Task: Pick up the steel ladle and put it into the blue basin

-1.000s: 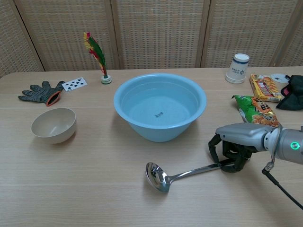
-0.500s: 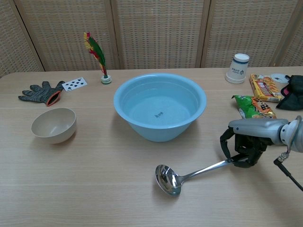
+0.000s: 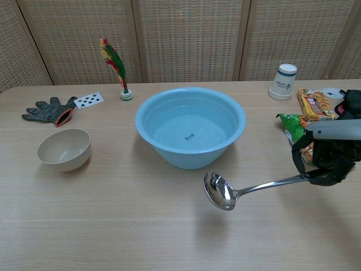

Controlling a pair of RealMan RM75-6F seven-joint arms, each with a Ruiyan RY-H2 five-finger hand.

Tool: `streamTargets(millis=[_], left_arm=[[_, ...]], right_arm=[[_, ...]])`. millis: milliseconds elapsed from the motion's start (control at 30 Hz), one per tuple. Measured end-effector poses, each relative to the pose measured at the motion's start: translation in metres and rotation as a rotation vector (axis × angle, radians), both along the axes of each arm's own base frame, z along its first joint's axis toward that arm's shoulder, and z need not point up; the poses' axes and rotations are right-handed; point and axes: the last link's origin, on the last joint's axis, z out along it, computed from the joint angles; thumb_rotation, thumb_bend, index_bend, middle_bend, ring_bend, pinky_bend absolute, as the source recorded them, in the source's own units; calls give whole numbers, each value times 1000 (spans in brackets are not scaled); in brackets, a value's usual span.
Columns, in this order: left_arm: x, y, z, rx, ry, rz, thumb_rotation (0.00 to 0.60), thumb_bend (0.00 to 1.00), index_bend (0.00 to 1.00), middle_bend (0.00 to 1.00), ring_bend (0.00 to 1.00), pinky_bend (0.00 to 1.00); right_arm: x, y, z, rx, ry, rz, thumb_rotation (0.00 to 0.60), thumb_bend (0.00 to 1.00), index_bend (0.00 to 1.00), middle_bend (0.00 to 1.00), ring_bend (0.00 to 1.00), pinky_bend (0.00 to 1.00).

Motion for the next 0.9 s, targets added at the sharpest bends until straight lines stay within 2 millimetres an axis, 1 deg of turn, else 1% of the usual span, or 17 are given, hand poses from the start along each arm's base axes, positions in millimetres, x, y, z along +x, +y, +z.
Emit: streamTargets(millis=[167,267,467,600,767,900], left_arm=[[0,0,0,-1,-1,1,600,0,0,0,0,0],[-1,1,1,-4,-6,7,600,0,0,0,0,0],[-2,4,3,-2,-15,15,600,0,0,0,0,0],[-4,6,4,-1,-18,22,600,0,0,0,0,0],[-6,8,5,-1,-19,32,600,0,0,0,0,0],[-7,10,3,-5,-17,39,600,0,0,0,0,0]], right_arm=[[6,3,14,-9,0,2,600,759,748,993,995,1000],[14,3,23,-12,0,9,600,758,748,994,995,1000],[39,-4,44,-29,7,32,600,759,750,993,995,1000],[60,-15,55,-52,11,51,600,759,751,993,995,1000],[82,-33,61,-80,6,47,600,759,752,994,995,1000],[95,-55,62,-108,10,6,600,759,753,995,995,1000]])
